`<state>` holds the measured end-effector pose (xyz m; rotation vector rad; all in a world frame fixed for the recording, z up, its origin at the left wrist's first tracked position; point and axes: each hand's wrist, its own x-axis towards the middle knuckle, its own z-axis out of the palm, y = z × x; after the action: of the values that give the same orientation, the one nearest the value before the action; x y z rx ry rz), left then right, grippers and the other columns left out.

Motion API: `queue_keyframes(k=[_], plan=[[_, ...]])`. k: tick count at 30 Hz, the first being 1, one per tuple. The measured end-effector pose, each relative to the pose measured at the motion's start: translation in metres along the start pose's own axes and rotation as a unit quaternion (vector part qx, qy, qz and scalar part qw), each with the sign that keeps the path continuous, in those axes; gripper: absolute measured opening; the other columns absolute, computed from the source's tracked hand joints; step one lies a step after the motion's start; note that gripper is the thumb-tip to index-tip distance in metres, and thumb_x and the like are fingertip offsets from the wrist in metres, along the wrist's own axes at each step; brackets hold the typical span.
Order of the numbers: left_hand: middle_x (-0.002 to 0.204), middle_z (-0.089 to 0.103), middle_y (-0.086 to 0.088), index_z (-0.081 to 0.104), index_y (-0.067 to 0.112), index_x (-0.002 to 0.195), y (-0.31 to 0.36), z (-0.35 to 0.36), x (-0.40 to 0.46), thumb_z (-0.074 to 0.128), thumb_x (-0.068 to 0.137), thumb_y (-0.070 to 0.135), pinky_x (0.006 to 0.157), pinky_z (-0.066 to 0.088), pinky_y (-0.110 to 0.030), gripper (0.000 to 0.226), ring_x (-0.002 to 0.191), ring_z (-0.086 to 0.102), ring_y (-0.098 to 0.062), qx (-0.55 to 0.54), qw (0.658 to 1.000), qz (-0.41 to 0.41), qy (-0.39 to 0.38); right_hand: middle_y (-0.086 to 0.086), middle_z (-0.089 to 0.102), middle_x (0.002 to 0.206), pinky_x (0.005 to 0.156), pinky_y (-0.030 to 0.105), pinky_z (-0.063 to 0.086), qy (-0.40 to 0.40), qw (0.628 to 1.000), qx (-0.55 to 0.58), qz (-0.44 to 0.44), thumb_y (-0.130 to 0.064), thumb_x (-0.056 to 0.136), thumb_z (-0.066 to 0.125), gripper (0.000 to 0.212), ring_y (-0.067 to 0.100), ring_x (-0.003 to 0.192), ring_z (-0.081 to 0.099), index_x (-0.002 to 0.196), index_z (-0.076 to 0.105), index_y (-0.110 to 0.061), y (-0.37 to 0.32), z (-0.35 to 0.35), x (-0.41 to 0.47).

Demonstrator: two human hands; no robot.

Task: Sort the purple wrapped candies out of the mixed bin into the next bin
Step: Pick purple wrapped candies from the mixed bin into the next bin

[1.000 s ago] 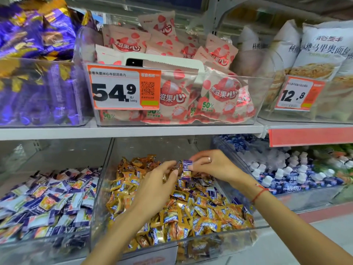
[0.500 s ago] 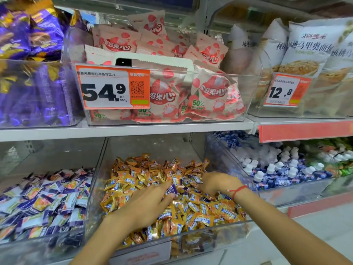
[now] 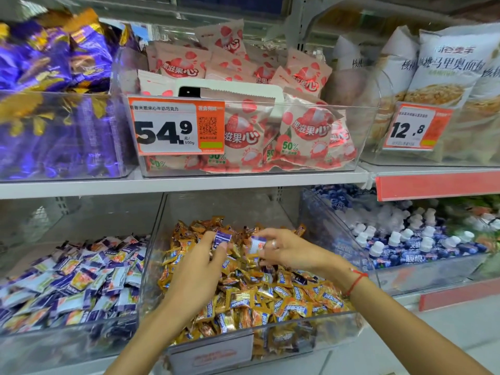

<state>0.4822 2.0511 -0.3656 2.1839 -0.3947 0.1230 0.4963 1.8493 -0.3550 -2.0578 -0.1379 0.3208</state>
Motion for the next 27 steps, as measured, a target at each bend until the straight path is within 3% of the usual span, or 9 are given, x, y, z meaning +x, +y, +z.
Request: queue_keyframes(k=[3, 6, 8, 10, 15, 18, 22, 25, 27], plan=[[0.102, 0.067, 0.005, 0.042, 0.029, 0.091, 0.003, 0.004, 0.004, 0.037, 0.103, 0.029, 0.07, 0.051, -0.048, 0.012, 0.087, 0.066, -0.029, -0.054, 0.998, -0.02, 0.001, 0.014, 0.07, 0.103, 0.075, 0.015, 0.054, 0.04, 0.996, 0.077, -0.036, -0.009, 0.094, 0.059, 0.024, 0.01, 0.084, 0.069, 0.117, 0.057, -0.001, -0.016, -0.006, -0.016], [0.105, 0.062, 0.006, 0.048, 0.025, 0.099, 0.014, 0.01, 0.01, 0.032, 0.105, 0.021, 0.069, 0.052, -0.036, 0.018, 0.083, 0.063, -0.017, -0.148, 0.987, -0.051, -0.023, 0.011, 0.073, 0.093, 0.072, 0.017, 0.054, 0.084, 0.988, 0.113, -0.057, -0.013, 0.086, 0.07, 0.025, 0.011, 0.079, 0.07, 0.108, 0.068, -0.002, -0.027, -0.009, -0.025], [0.102, 0.059, 0.005, 0.049, 0.03, 0.102, 0.026, 0.012, 0.012, 0.027, 0.106, 0.027, 0.066, 0.047, -0.022, 0.023, 0.08, 0.058, -0.005, -0.19, 0.979, -0.068, -0.038, 0.004, 0.073, 0.086, 0.069, 0.017, 0.054, 0.092, 0.987, 0.114, -0.071, -0.013, 0.085, 0.071, 0.024, 0.007, 0.076, 0.069, 0.108, 0.071, -0.005, -0.032, -0.008, -0.027], [0.098, 0.058, 0.002, 0.048, 0.034, 0.107, 0.035, 0.016, 0.012, 0.024, 0.104, 0.041, 0.066, 0.042, -0.019, 0.025, 0.08, 0.054, -0.006, -0.203, 0.975, -0.078, -0.051, 0.0, 0.074, 0.085, 0.068, 0.018, 0.054, 0.102, 0.987, 0.083, -0.091, -0.013, 0.085, 0.072, 0.022, 0.005, 0.076, 0.068, 0.106, 0.073, -0.009, -0.035, -0.004, -0.029], [0.099, 0.061, 0.0, 0.058, 0.012, 0.115, 0.031, 0.021, 0.012, 0.037, 0.093, 0.054, 0.07, 0.04, -0.018, 0.052, 0.082, 0.055, -0.004, -0.164, 0.986, -0.005, -0.028, -0.001, 0.076, 0.091, 0.071, 0.018, 0.053, 0.089, 0.988, 0.058, -0.116, -0.015, 0.085, 0.071, 0.013, 0.007, 0.084, 0.07, 0.097, 0.075, -0.018, -0.027, -0.004, -0.03], [0.066, 0.059, -0.001, 0.064, 0.011, 0.096, 0.022, 0.015, 0.01, 0.04, 0.086, 0.058, 0.06, 0.046, -0.028, 0.054, 0.056, 0.054, -0.005, -0.187, 0.982, -0.016, 0.013, -0.002, 0.074, 0.094, 0.073, 0.02, 0.052, 0.077, 0.991, -0.075, -0.083, -0.013, 0.086, 0.07, 0.014, 0.006, 0.082, 0.068, 0.097, 0.074, -0.02, -0.009, -0.015, -0.023], [0.059, 0.063, -0.003, 0.061, 0.024, 0.093, 0.012, 0.009, 0.009, 0.043, 0.08, 0.065, 0.072, 0.057, -0.053, 0.047, 0.067, 0.069, -0.028, -0.197, 0.979, -0.048, 0.01, -0.003, 0.068, 0.113, 0.087, 0.03, 0.049, -0.007, 0.927, -0.376, -0.005, -0.031, 0.084, 0.073, 0.03, 0.013, 0.102, 0.061, 0.11, 0.071, -0.016, 0.02, -0.007, -0.005], [0.064, 0.069, 0.005, 0.062, 0.018, 0.104, 0.01, 0.007, 0.008, 0.046, 0.078, 0.063, 0.077, 0.058, -0.05, 0.054, 0.07, 0.072, -0.018, -0.187, 0.981, -0.047, -0.004, -0.011, 0.066, 0.082, 0.065, 0.024, 0.045, 0.048, 0.93, -0.363, -0.031, -0.036, 0.077, 0.079, 0.023, 0.005, 0.076, 0.058, 0.091, 0.074, -0.018, 0.02, -0.007, -0.008], [0.097, 0.072, -0.005, 0.065, 0.008, 0.109, 0.006, 0.008, 0.01, 0.05, 0.078, 0.063, 0.072, 0.06, -0.038, 0.064, 0.075, 0.071, -0.01, -0.173, 0.984, -0.039, -0.007, -0.013, 0.063, 0.072, 0.06, 0.017, 0.042, 0.086, 0.951, -0.289, -0.062, -0.031, 0.076, 0.081, 0.017, 0.003, 0.066, 0.057, 0.08, 0.072, -0.016, 0.015, -0.016, -0.013]])
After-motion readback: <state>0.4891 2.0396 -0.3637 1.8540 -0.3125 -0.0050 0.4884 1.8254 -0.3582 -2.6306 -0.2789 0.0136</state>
